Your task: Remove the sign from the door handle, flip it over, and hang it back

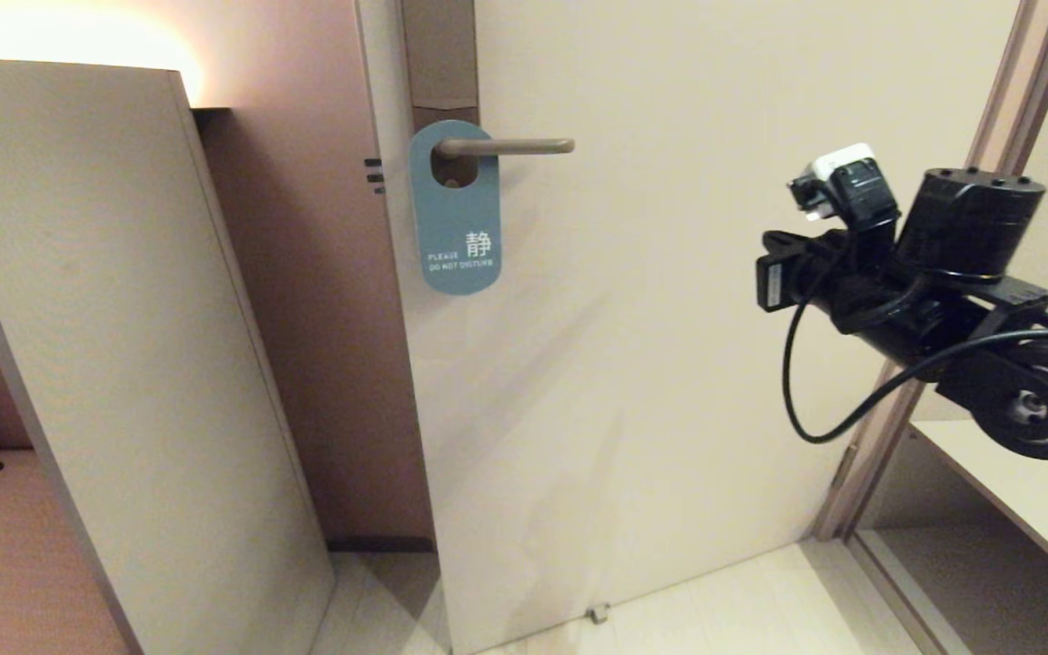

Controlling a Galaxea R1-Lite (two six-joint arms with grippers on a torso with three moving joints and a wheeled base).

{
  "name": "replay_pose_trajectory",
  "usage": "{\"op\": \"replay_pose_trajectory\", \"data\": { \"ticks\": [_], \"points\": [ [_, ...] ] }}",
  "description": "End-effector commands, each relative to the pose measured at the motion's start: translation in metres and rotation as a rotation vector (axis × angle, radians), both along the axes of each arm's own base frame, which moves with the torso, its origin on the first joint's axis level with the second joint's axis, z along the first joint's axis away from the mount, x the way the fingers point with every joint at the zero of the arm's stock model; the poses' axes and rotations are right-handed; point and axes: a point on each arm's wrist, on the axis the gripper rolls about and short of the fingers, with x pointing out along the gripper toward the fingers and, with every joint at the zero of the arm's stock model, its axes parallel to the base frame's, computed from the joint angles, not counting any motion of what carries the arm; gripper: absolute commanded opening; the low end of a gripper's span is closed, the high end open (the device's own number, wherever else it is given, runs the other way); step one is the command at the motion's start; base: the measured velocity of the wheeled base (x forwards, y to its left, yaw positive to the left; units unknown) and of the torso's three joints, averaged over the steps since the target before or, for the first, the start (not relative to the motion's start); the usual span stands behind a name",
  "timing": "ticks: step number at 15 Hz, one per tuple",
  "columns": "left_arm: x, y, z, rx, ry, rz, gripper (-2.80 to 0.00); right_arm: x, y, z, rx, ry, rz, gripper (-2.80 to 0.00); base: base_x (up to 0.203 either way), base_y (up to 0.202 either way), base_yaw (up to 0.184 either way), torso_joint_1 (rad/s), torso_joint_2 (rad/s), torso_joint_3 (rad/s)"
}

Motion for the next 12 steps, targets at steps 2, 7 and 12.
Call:
{"op": "replay_pose_trajectory", "data": {
  "ticks": [2, 7, 12],
  "points": [
    [0.0, 0.0, 0.0, -0.001, 0.001, 0.001, -2.8, -0.03, -0.043, 0.014, -0.01, -0.034, -0.124, -2.8, 0.0, 0.0, 0.0, 0.0, 0.0, 0.0],
    [0.0, 0.0, 0.0, -0.001, 0.001, 0.002, -2.8, -0.077, -0.099, 0.01, -0.026, -0.016, -0.327, -2.8, 0.0, 0.0, 0.0, 0.0, 0.0, 0.0],
    [0.0, 0.0, 0.0, -0.001, 0.001, 0.001, -2.8, -0.128, -0.12, 0.009, -0.022, -0.045, -0.429, -2.8, 0.0, 0.0, 0.0, 0.0, 0.0, 0.0]
  ]
}}
